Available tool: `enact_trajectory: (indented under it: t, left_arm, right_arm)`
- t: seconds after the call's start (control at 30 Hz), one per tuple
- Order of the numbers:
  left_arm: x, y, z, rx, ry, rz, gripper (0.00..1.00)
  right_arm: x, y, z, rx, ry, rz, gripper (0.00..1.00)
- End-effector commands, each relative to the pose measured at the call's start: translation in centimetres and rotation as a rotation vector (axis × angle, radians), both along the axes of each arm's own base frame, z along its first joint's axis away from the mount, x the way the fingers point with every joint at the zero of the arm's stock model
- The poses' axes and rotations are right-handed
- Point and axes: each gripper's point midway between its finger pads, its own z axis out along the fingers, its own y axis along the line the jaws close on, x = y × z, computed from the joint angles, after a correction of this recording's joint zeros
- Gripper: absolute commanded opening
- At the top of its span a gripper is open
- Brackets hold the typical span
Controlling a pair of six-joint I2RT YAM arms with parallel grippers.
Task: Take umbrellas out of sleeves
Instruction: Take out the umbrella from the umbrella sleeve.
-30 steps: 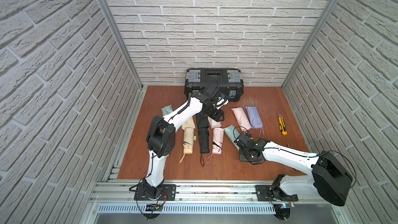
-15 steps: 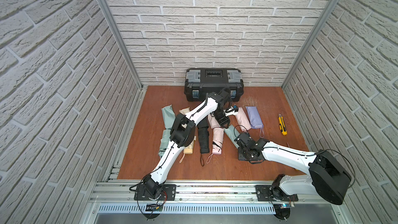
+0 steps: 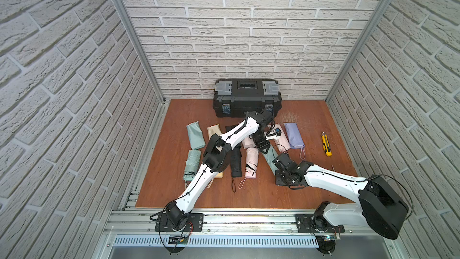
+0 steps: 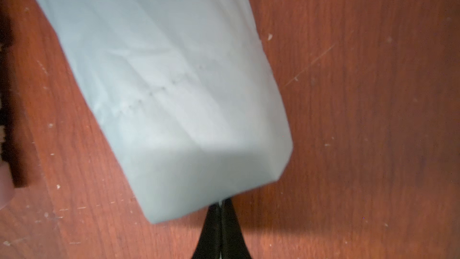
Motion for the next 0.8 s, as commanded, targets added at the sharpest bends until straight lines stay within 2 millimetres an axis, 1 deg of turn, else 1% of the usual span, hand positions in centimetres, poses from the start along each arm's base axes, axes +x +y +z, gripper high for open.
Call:
enact_trajectory:
  t: [0.0,0.07,0.2,0.3,0.47,0.53,0.63,0.67,0.77]
  left_arm:
    - [-0.8,-0.7,-0.8,0.012,0.021,-0.016,0.46]
    - [-0.8,-1.2,-0.6,0.0,0.012,-0.017,0.46]
    - [-0.1,-1.1,0.0,0.001,-0.022,-0.006,0.46]
    - [0.7,-0.2,1.0,-0.006,-0.038,0.001,0.46]
    - [2.1,1.9,3.0,-0.038,-0.071,-0.023,0.48]
    - [1.7,2.5,3.2,-0.034,-0.088,-0.099,0.48]
    - [0.0,3.2,2.9,-0.041,-0.095,-0.299,0.48]
    - [0.1,3.3,2.7,-0.038,-0.117,-0.325,0.48]
    - [0.9,3.3,2.4,-0.031,-0.15,-0.324,0.48]
  right_arm:
    - [0.3,0.0,0.2,0.013,-0.02,-0.001,0.03]
    - [0.2,0.0,0.2,0.014,-0.02,-0.002,0.03]
    - [0.2,0.0,0.2,0.014,-0.02,-0.002,0.03]
    - [0.2,0.0,0.2,0.013,-0.02,0.0,0.03]
    - [0.2,0.0,0.2,0.014,-0.021,0.001,0.03]
    - [0.3,0.1,0.2,0.016,-0.022,0.0,0.03]
    - [0.3,0.0,0.1,0.013,-0.02,0.0,0.03]
    - [0.3,0.0,0.1,0.014,-0.021,-0.001,0.03]
    - [0.3,0.0,0.2,0.016,-0.022,-0.003,0.03]
